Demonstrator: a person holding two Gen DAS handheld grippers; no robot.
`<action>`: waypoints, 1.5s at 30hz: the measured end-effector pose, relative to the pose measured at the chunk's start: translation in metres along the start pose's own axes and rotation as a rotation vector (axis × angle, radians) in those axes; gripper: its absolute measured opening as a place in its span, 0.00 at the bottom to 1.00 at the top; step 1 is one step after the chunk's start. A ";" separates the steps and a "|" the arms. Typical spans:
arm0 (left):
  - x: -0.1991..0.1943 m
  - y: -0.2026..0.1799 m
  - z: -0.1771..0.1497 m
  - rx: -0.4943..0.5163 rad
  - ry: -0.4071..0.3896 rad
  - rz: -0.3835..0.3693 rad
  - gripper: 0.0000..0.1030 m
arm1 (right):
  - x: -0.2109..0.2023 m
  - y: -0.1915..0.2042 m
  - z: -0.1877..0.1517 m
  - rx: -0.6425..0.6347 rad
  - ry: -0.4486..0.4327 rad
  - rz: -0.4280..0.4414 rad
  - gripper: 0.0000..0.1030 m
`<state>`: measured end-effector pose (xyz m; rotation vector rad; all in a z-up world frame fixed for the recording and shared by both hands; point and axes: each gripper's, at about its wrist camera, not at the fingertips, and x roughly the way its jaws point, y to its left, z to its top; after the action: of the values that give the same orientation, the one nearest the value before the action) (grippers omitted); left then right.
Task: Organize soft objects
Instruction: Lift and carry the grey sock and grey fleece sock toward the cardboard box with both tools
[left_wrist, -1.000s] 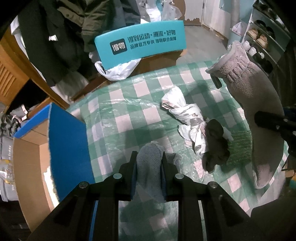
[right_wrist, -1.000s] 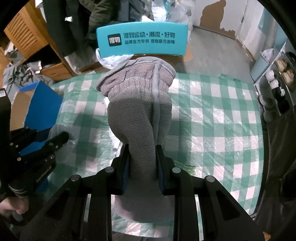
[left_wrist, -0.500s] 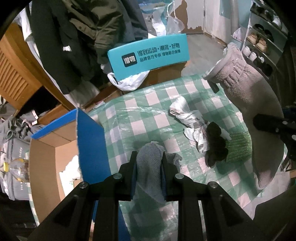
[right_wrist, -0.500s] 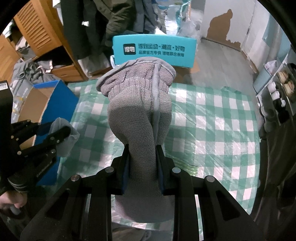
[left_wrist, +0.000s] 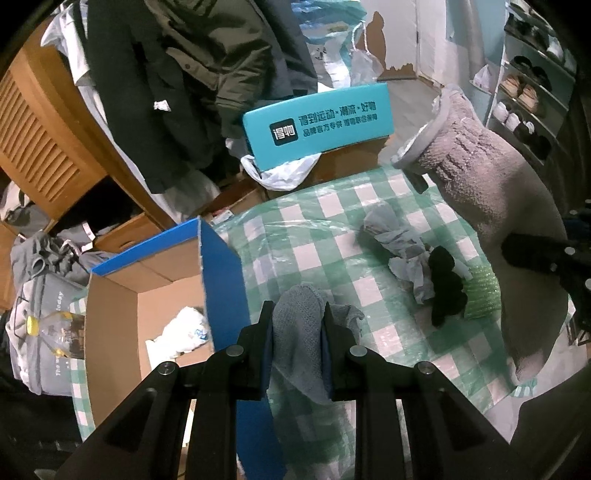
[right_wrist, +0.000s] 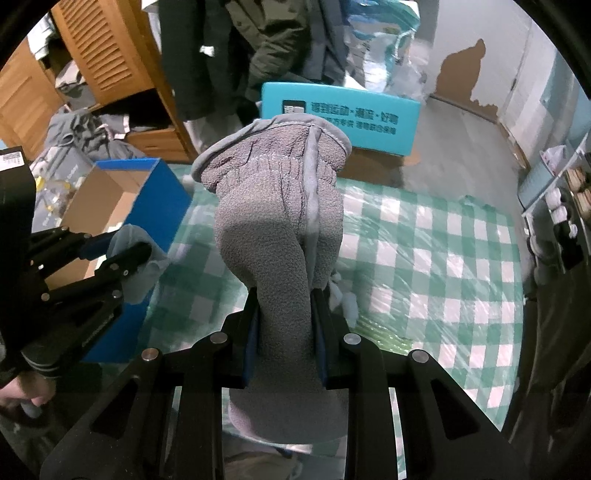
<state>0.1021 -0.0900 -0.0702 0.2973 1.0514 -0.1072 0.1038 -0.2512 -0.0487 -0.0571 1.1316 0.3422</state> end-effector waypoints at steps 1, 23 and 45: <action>-0.001 0.002 -0.001 -0.002 -0.002 0.003 0.21 | 0.000 0.002 0.001 -0.003 -0.002 0.005 0.23; -0.023 0.059 -0.018 -0.089 -0.032 0.058 0.21 | -0.001 0.071 0.024 -0.110 -0.020 0.088 0.23; -0.028 0.119 -0.045 -0.190 -0.026 0.099 0.21 | 0.008 0.145 0.050 -0.213 -0.020 0.167 0.23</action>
<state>0.0773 0.0352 -0.0437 0.1745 1.0114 0.0774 0.1072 -0.1009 -0.0159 -0.1466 1.0789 0.6109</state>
